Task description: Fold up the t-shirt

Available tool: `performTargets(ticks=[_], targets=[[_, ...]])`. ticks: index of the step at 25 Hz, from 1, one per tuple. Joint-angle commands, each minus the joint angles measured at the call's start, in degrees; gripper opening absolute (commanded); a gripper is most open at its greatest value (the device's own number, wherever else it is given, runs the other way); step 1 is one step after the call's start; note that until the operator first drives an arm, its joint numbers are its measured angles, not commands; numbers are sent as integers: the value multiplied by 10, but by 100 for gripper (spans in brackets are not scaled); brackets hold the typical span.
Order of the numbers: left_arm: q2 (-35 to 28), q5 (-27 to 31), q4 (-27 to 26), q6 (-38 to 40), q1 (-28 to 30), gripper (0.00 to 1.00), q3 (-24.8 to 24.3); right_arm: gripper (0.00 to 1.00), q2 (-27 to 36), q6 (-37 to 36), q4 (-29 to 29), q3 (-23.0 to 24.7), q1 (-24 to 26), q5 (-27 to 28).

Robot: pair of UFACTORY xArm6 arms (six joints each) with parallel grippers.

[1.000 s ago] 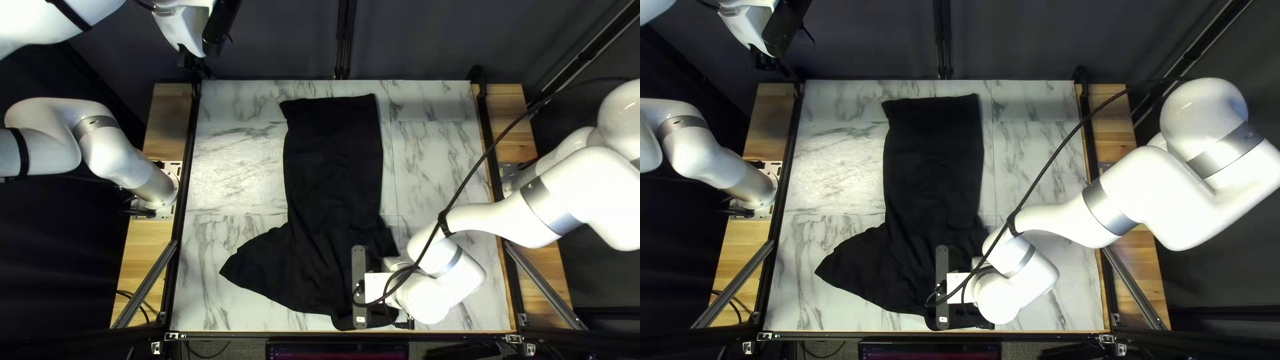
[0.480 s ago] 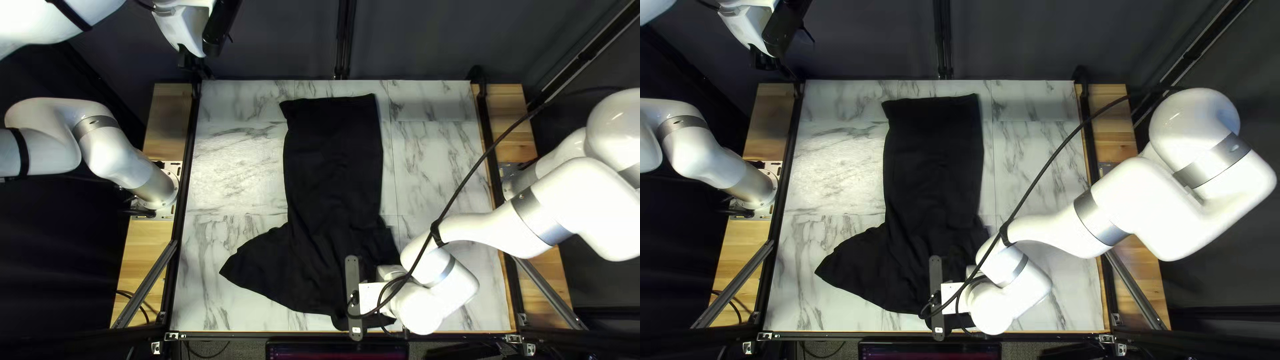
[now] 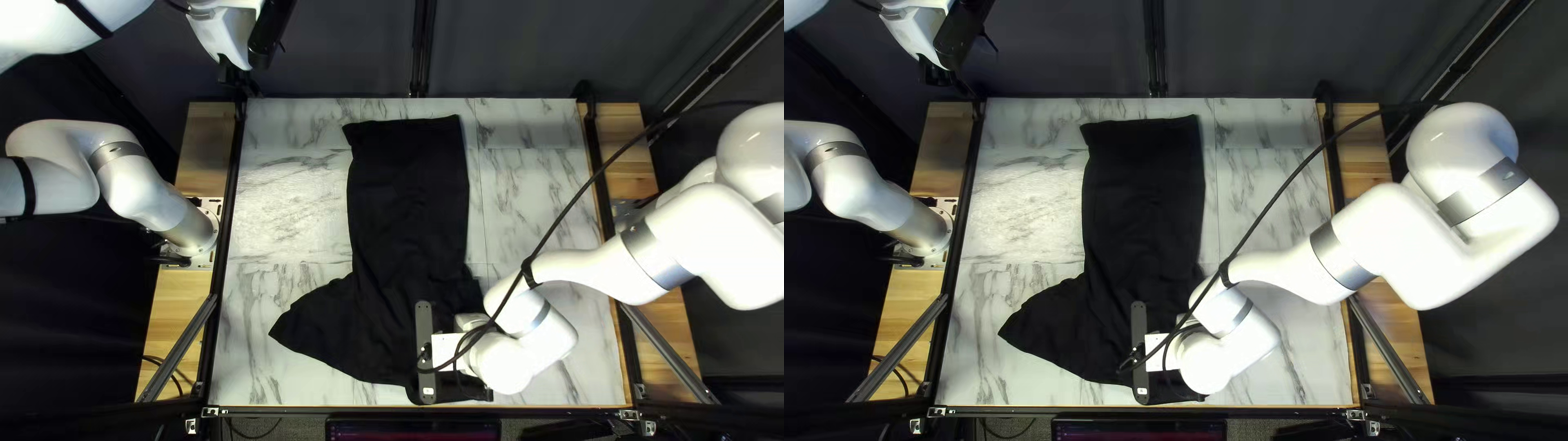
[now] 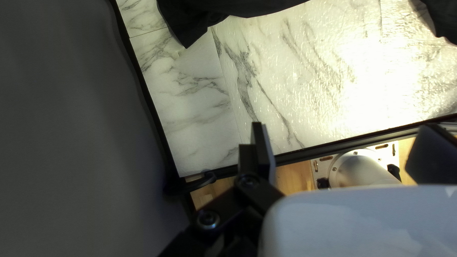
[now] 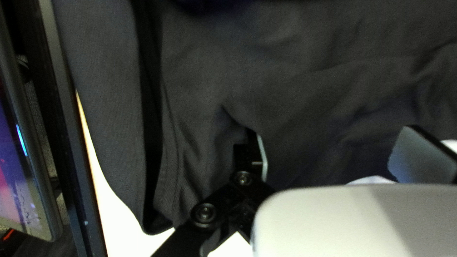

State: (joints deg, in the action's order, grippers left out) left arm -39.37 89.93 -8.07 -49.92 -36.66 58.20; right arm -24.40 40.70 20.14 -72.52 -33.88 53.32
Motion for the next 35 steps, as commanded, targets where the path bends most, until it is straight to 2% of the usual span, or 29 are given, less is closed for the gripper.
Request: performTargets(ticks=[1, 5, 16, 21, 30, 32, 35], targets=[[0, 0, 0, 0, 0, 100, 0, 100, -9, 9, 3, -6, -9, 3], [0, 0, 0, 0, 0, 100, 0, 100, -1, 23, -2, 26, -14, -16], [0, 0, 0, 0, 0, 100, 0, 100, 24, 15, -10, 66, 4, -26], [0, 0, 0, 0, 0, 100, 0, 100, 16, -4, -3, 38, 15, -4], [0, 0, 0, 0, 0, 100, 0, 100, -38, -3, 24, -74, -12, 62], [0, 0, 0, 0, 0, 100, 0, 100, -46, -1, 27, -82, -17, 64], [0, 0, 0, 0, 0, 100, 0, 100, -42, 7, 27, -54, -18, 43]])
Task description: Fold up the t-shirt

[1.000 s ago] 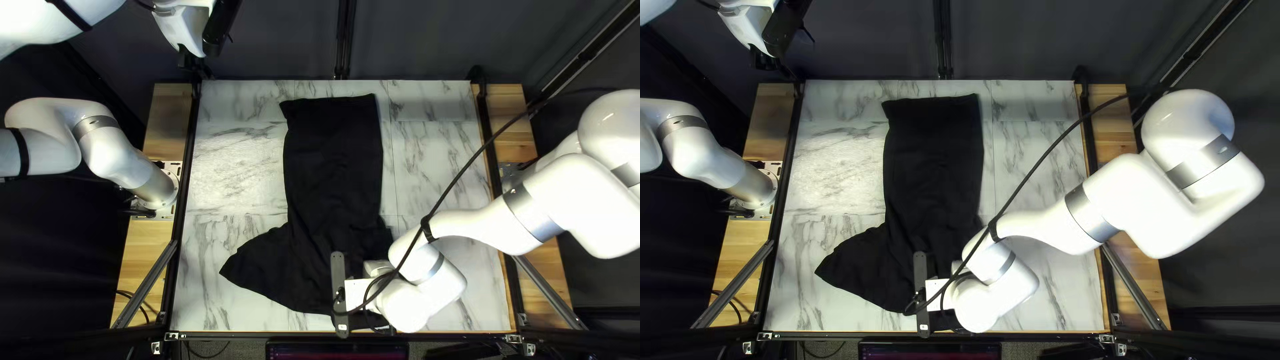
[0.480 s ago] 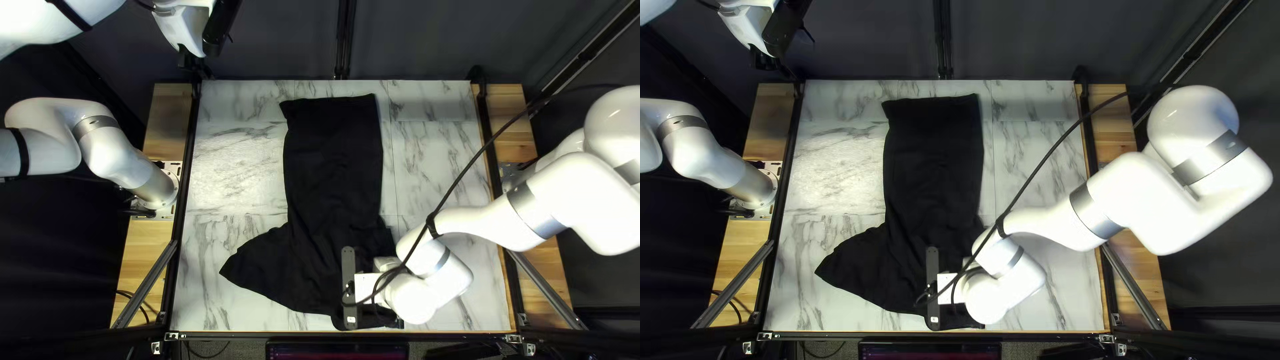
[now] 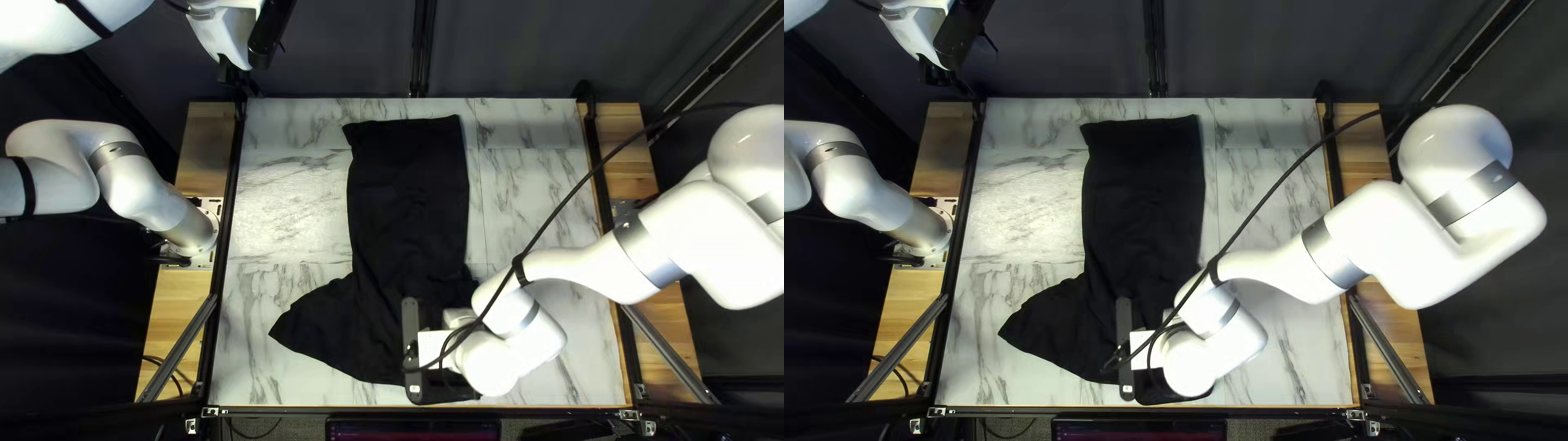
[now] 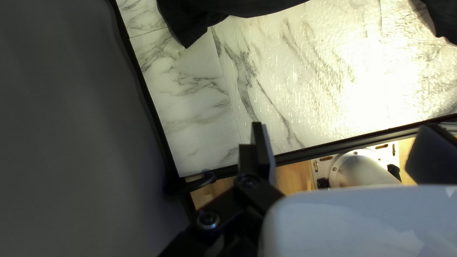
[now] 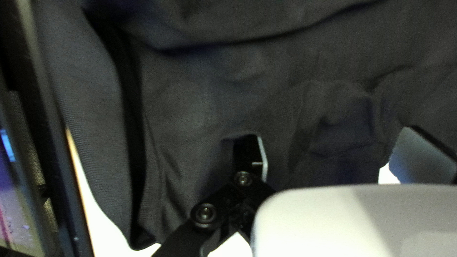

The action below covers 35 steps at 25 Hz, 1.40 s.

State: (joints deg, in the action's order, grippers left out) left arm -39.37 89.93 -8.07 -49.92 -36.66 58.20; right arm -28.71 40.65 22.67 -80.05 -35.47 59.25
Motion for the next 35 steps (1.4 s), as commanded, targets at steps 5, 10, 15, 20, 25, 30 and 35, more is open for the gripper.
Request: performTargets(ticks=[5, 10, 15, 20, 25, 30, 35], targets=[[0, 0, 0, 0, 0, 100, 0, 100, 30, 20, -6, 86, 3, -52], [0, 0, 0, 0, 0, 100, 0, 100, 53, 25, -11, 116, 7, -55], [0, 0, 0, 0, 0, 100, 0, 100, 58, 32, -16, 118, -3, -44], [0, 0, 0, 0, 0, 100, 0, 100, 68, 22, -23, 123, -18, -42], [0, 0, 0, 0, 0, 100, 0, 100, 80, -6, -29, 135, -22, -50], [0, 0, 0, 0, 0, 100, 0, 100, 80, -6, -29, 135, -22, -50], [0, 0, 0, 0, 0, 100, 0, 100, 80, -6, -29, 135, -22, -50]])
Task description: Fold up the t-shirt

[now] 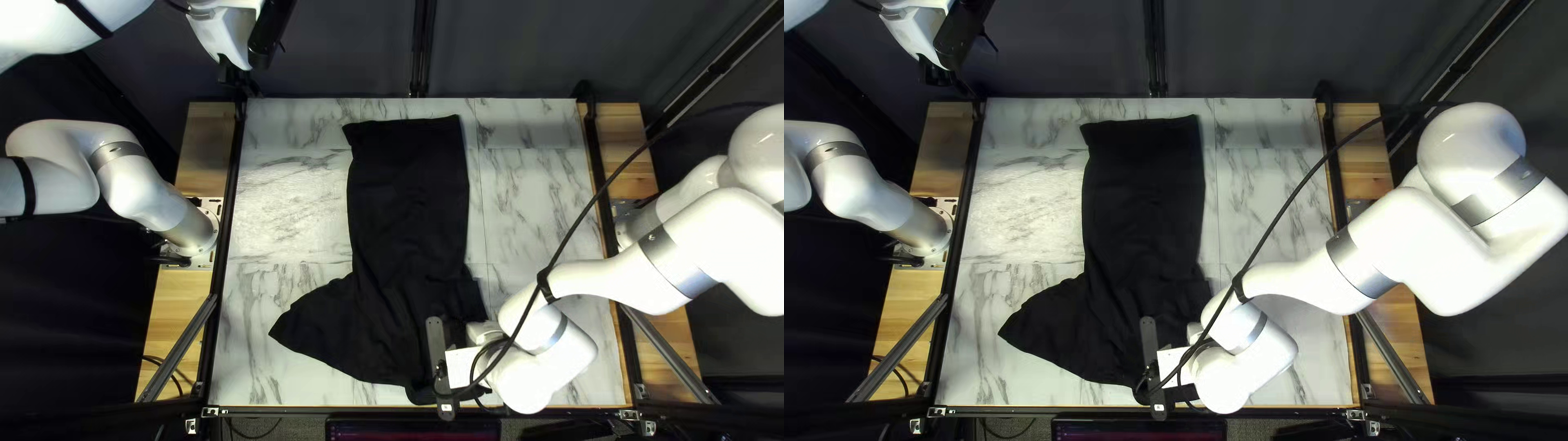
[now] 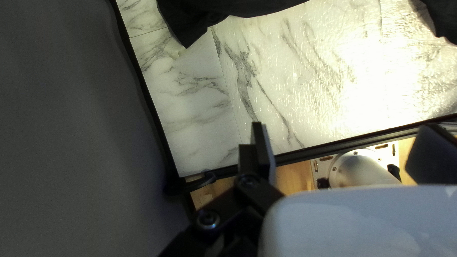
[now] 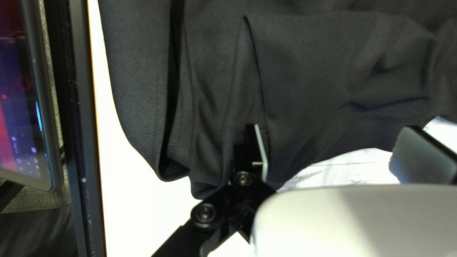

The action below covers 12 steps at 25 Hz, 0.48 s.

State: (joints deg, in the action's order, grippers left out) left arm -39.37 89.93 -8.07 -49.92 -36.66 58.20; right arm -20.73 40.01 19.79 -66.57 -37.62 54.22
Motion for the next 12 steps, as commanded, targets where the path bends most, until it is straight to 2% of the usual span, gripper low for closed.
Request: performTargets(ticks=[1, 5, 12], targets=[[0, 0, 0, 0, 0, 100, 0, 100, 0, 0, 0, 0, 0, 0], [0, 0, 0, 0, 0, 100, 0, 100, 24, -50, -1, 20, 6, -6], [0, 0, 0, 0, 0, 100, 0, 100, 25, -109, 4, 15, 0, 8]])
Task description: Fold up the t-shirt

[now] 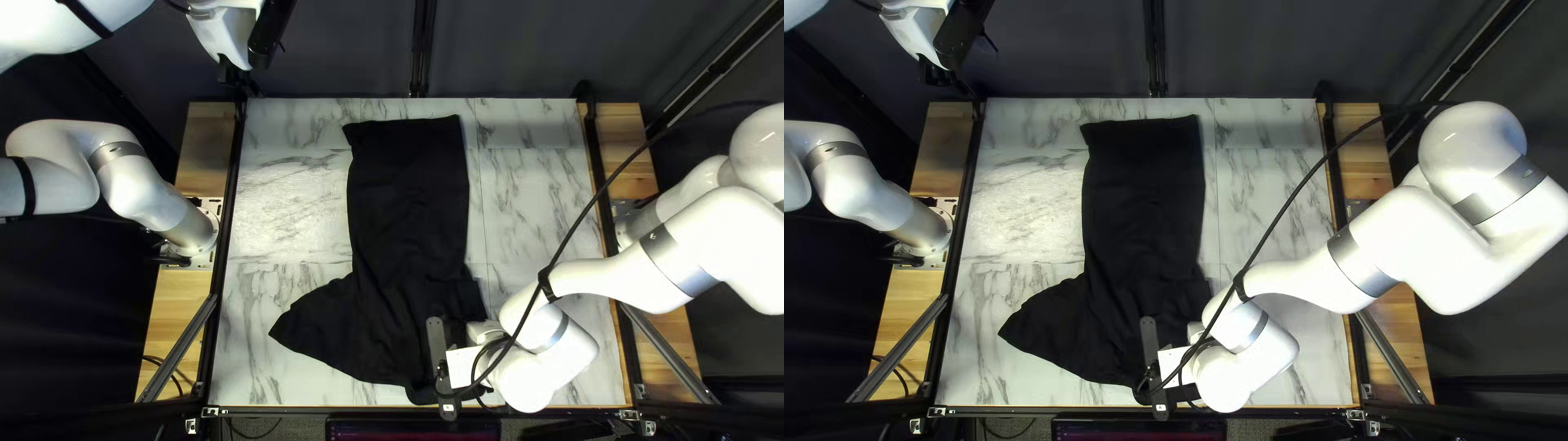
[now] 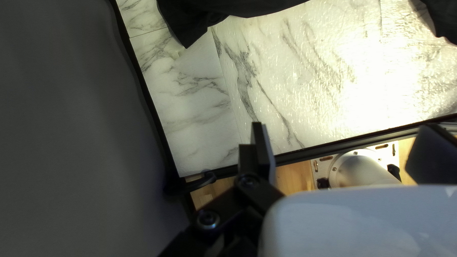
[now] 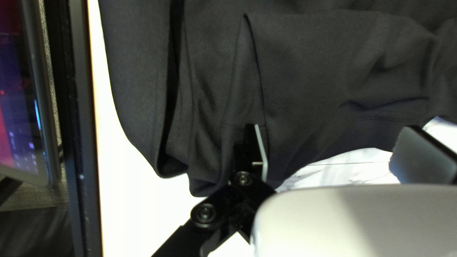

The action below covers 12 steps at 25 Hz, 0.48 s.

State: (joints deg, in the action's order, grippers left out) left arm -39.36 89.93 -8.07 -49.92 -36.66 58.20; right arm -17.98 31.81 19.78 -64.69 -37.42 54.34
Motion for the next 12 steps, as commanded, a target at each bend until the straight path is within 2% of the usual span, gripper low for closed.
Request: performTargets(ticks=[1, 12], targets=[[0, 0, 0, 0, 0, 100, 0, 100, -6, -36, 4, -5, -1, 8], [0, 0, 0, 0, 0, 100, 0, 100, -35, -76, -3, -11, 3, -10]])
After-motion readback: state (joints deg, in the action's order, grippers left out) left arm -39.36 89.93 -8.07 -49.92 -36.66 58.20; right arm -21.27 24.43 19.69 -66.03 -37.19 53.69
